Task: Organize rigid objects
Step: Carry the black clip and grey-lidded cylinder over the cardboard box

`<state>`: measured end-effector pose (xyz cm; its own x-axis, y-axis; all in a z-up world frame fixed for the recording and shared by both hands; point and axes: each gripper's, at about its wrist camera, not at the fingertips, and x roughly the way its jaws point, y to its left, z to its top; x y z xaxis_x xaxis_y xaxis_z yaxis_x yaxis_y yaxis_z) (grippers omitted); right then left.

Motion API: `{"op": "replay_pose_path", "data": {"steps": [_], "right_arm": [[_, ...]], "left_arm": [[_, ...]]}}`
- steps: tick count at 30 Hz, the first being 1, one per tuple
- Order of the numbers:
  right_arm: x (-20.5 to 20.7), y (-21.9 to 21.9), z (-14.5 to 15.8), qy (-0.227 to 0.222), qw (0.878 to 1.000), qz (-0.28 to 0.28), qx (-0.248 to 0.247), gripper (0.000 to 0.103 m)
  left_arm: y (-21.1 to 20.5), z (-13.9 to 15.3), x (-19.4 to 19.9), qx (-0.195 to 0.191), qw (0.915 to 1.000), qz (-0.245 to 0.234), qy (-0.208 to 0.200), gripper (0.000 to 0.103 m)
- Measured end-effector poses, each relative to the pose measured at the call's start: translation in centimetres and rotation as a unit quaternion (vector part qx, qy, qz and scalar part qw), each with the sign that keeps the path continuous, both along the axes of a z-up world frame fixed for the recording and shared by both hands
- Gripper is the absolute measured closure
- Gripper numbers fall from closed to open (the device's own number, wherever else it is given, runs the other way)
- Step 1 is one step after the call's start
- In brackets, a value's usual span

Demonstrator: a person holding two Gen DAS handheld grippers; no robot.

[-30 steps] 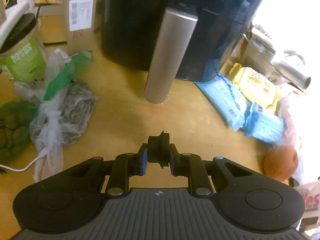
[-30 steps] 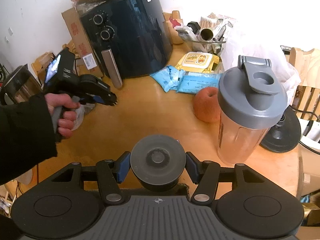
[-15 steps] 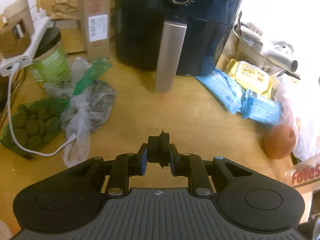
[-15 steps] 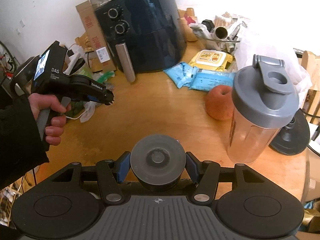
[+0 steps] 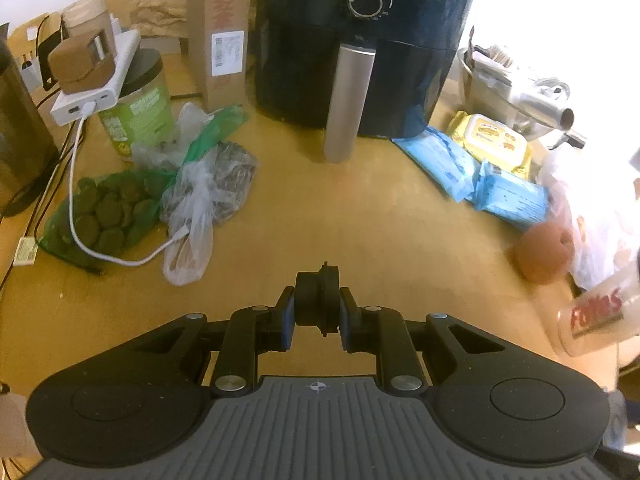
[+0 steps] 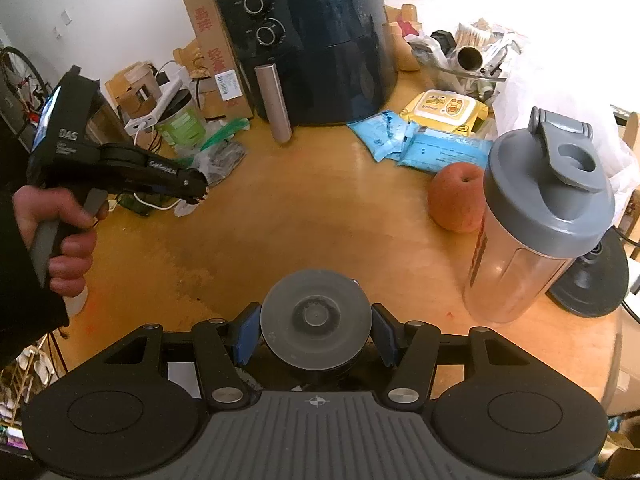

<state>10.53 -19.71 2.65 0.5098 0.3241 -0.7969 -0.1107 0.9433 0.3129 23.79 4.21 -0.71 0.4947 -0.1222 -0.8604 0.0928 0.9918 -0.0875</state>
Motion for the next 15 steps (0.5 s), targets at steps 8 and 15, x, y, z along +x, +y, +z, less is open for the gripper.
{"op": "replay_pose_path", "data": {"steps": [8,15], "right_arm": [[-0.7,-0.1,0.3,-0.003,1.0,0.016,0.005,0.042],[-1.5,-0.6,0.4,-0.005,1.0,0.022,0.005,0.042]], "left_arm": [[0.1,0.7,-3.3,0.008,1.0,-0.001,0.001,0.081],[-0.5,1.8,-6.2,0.004,1.0,-0.006,0.002,0.081]]}}
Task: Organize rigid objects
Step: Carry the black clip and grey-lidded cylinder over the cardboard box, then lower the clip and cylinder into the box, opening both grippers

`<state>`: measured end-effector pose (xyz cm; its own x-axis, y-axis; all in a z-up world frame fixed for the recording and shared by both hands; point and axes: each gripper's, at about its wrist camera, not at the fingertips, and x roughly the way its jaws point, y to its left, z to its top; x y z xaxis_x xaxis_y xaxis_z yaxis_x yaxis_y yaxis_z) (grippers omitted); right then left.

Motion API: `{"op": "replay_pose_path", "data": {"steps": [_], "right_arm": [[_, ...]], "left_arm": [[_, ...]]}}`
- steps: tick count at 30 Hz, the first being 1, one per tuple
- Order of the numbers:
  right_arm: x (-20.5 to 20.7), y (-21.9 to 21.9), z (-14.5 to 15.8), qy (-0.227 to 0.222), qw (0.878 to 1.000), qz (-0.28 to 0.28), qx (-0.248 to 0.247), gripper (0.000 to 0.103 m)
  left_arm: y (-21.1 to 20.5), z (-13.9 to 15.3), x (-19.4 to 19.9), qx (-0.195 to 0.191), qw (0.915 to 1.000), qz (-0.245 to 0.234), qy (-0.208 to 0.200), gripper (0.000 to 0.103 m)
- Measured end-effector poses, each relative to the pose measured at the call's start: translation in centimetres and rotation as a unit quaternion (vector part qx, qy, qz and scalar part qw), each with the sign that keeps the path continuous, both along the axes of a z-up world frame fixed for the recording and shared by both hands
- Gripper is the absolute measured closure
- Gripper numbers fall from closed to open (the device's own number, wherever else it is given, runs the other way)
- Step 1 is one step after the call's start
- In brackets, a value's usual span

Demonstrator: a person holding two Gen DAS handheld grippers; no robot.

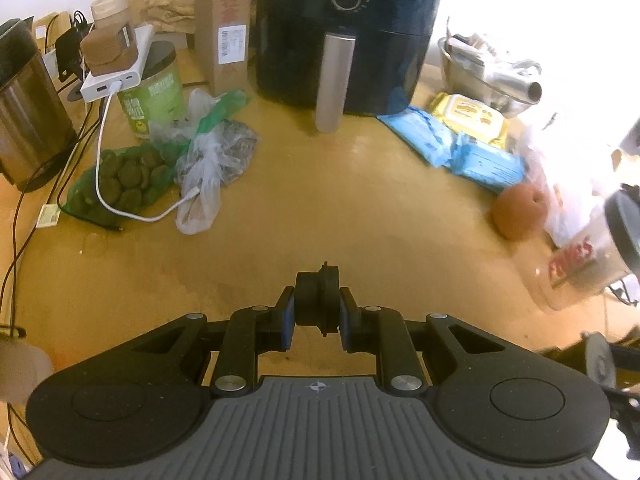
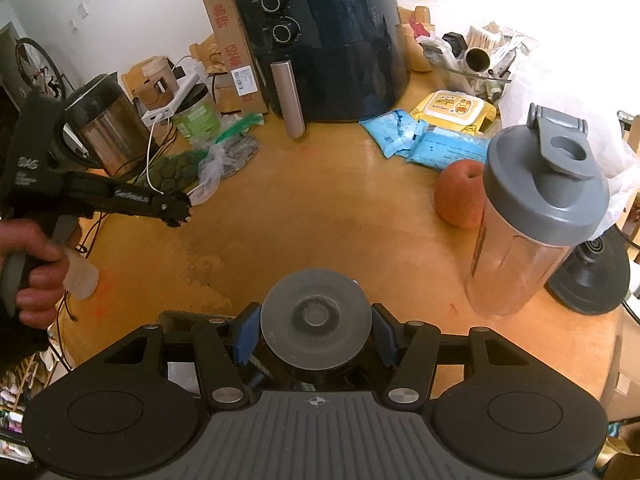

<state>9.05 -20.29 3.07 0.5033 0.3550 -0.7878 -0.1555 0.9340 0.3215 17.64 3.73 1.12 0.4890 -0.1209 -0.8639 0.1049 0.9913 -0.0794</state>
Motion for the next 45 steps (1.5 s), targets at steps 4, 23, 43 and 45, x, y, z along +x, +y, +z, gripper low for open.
{"op": "replay_pose_path", "data": {"steps": [4,23,43,45], "right_arm": [[-0.5,-0.4,0.0,-0.001,1.0,0.001,0.002,0.042],[-2.9,-1.9,0.0,-0.004,1.0,0.01,0.016,0.042],[-4.5,-3.2,-0.1,-0.005,0.999,0.032,0.028,0.042],[-4.5,-3.4,-0.2,-0.005,0.999,0.034,0.028,0.042]], "left_arm": [[-0.2,0.6,-1.6,-0.007,1.0,-0.001,0.001,0.081],[-1.0,1.7,-9.0,-0.054,0.9984,0.004,0.014,0.081],[-2.2,-1.6,-14.0,-0.037,0.9953,0.058,0.068,0.067],[-2.3,-1.6,-14.4,-0.034,0.9956,0.061,0.061,0.054]]}}
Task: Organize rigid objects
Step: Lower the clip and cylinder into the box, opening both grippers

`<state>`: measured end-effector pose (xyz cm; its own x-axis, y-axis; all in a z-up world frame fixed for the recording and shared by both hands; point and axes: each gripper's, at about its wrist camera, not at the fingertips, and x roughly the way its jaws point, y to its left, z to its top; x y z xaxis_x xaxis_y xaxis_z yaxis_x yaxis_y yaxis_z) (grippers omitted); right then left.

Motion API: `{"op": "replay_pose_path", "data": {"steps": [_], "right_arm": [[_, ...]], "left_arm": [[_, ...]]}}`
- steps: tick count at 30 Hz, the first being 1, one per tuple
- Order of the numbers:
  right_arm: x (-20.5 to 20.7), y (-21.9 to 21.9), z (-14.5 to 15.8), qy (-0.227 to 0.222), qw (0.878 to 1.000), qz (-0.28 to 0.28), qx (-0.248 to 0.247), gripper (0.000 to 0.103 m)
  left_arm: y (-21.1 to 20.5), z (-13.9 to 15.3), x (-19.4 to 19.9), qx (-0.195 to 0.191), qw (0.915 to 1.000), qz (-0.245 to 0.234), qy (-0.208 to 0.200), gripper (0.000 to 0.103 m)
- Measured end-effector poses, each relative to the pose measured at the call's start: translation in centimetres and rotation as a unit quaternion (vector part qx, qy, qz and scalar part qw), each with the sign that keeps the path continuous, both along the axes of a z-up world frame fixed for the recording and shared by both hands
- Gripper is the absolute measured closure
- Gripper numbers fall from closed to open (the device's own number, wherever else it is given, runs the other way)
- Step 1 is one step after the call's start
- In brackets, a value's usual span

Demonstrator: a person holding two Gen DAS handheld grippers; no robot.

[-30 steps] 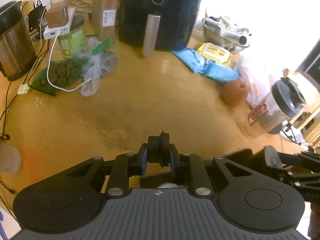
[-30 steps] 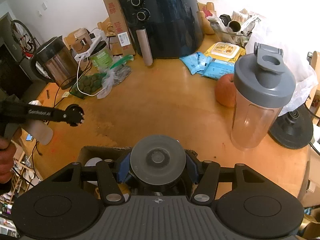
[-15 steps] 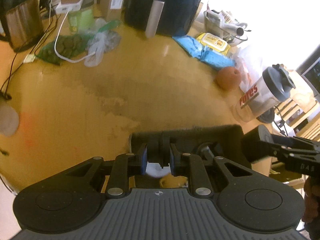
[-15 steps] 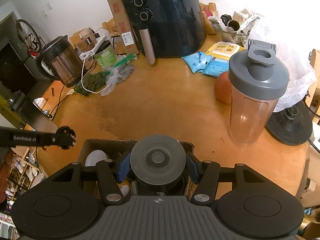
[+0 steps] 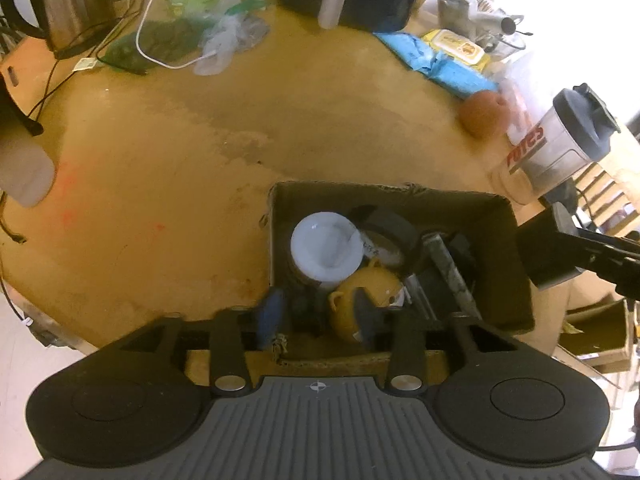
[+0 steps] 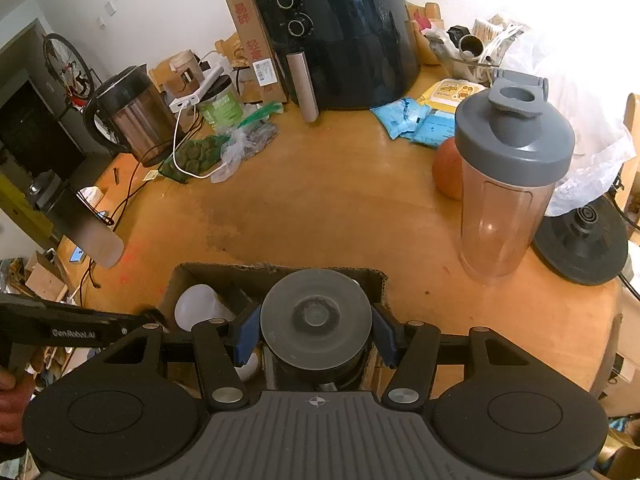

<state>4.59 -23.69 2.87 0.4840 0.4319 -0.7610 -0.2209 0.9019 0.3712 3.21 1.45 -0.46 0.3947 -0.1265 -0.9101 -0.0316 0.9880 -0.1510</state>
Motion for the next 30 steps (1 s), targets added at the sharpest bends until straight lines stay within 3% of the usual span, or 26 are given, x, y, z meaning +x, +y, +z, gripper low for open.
{"op": "replay_pose_path", "data": {"steps": [13,30], "right_arm": [[-0.1,0.2,-0.6,0.005,1.0,0.013,-0.002,0.042],[0.7,3.2,0.2,-0.017,0.998,0.068,0.002,0.042]], "left_arm": [[-1.1,0.3,-1.9,0.019,0.9996,-0.002,-0.018,0.05],[-0.7,0.5,-3.0,0.011,0.9995,0.019,-0.024,0.051]]}}
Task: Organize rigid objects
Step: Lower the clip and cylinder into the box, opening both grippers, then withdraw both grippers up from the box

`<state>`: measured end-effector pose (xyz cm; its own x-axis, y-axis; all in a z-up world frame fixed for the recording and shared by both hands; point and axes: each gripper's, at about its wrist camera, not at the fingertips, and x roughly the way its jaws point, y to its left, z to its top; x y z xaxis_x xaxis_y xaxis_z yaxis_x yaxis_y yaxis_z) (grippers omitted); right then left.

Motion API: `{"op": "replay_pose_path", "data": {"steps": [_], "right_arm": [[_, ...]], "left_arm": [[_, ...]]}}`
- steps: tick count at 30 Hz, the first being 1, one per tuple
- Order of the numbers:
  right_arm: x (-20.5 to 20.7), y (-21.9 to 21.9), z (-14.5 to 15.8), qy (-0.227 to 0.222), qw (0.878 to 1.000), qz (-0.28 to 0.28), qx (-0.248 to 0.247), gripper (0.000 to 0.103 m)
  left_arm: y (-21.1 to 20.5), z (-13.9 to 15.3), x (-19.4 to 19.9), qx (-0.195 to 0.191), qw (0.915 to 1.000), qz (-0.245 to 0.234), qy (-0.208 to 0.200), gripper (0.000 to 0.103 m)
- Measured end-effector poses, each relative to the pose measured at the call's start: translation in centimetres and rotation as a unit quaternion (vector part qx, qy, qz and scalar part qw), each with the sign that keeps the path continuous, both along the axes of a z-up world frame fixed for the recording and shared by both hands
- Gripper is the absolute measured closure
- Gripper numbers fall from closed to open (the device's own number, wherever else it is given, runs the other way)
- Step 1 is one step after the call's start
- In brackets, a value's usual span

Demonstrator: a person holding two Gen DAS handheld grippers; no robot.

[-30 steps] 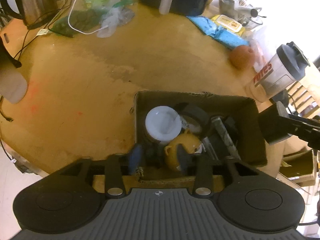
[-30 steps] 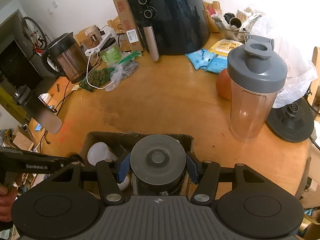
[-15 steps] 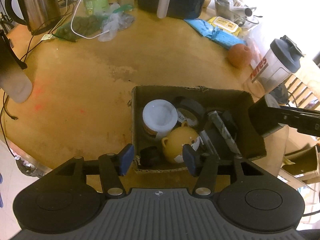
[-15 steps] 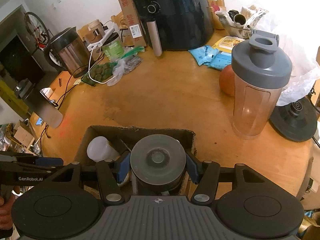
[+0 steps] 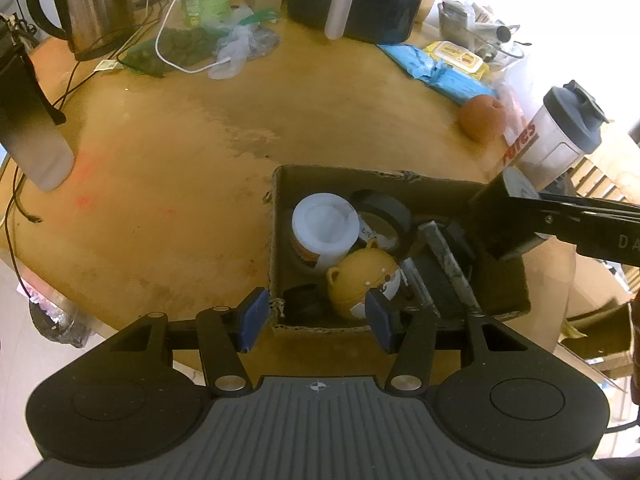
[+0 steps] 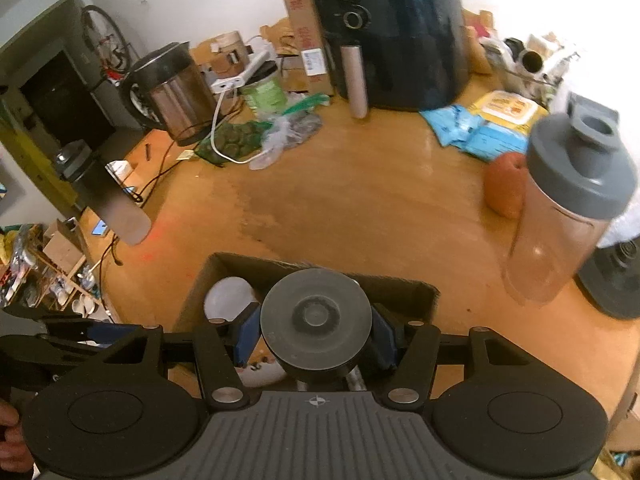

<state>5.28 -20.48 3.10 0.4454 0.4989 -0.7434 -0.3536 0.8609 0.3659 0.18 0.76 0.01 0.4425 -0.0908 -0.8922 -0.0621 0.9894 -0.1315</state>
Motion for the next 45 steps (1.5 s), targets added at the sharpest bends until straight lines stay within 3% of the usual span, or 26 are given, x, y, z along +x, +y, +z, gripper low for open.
{"op": "replay_pose_path", "data": {"steps": [4,6,9,17,26,28,30,35,40,45], "right_arm": [[0.1,1.1,-0.2,0.001,1.0,0.021,-0.007,0.039],[0.0,1.6,-0.4,0.002,1.0,0.024,-0.015,0.023],[-0.1,1.9,-0.4,0.003,1.0,0.021,-0.019,0.012],[-0.8,1.3,-0.5,0.006,1.0,-0.001,-0.024,0.0],[-1.9,0.4,0.0,-0.011,0.998,-0.041,-0.056,0.0],[-2.2,0.3,0.0,-0.013,0.996,-0.049,-0.068,0.0],[-2.4,0.1,0.0,-0.014,0.995,-0.055,-0.079,0.0],[-2.7,-0.3,-0.2,-0.013,0.992,-0.072,-0.103,0.0],[-3.0,-0.1,-0.5,-0.002,0.99,-0.073,-0.119,0.0],[-3.4,0.5,-1.0,0.022,0.99,-0.06,-0.128,0.0]], "left_arm": [[0.3,0.1,-0.2,-0.002,1.0,0.006,-0.001,0.051],[0.3,0.1,-0.3,-0.003,1.0,0.008,0.0,0.051],[0.4,0.1,-0.4,-0.006,1.0,0.008,0.001,0.051],[0.1,0.2,-0.3,-0.008,1.0,-0.002,0.0,0.05],[-0.1,0.9,-0.2,0.02,0.9995,0.011,-0.022,0.047],[-0.1,1.2,-0.2,0.028,0.9989,0.013,-0.036,0.011],[-0.3,1.6,-0.3,0.038,0.9976,0.012,-0.057,0.001],[-0.8,2.1,-0.1,0.069,0.9951,0.002,-0.071,0.0],[-1.1,2.2,-0.2,0.064,0.9956,-0.005,-0.068,0.0],[-2.0,2.0,-0.2,0.101,0.9932,-0.025,-0.052,0.0]]}}
